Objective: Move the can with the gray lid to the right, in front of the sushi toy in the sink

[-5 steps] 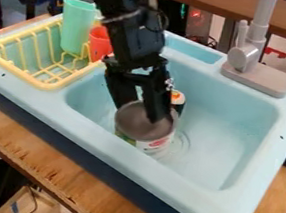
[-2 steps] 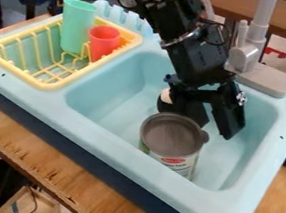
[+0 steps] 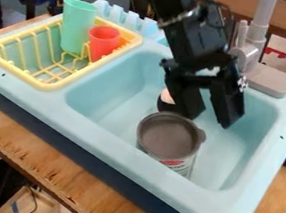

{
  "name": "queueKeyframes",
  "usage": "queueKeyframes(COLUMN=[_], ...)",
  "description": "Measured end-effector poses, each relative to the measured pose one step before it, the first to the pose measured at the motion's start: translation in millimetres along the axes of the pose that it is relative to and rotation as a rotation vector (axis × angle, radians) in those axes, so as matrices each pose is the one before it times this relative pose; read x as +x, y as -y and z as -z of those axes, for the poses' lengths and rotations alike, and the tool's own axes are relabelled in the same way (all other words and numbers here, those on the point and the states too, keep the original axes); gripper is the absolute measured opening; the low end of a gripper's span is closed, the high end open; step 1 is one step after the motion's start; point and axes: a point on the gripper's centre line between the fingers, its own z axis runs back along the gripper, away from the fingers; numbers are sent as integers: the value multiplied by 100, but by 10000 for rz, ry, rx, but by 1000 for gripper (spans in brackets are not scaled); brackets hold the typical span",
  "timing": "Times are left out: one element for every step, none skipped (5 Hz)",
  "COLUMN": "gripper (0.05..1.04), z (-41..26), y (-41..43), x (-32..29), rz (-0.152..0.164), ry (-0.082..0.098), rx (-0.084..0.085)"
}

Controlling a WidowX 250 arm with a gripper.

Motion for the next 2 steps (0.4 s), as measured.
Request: queueKeyframes(gripper=[1001,1001], z=[-1786,-3761], y=[-92,-826], x=[398,717], rz=[181,-259], ry=[-220,-742], rx=[669,2056])
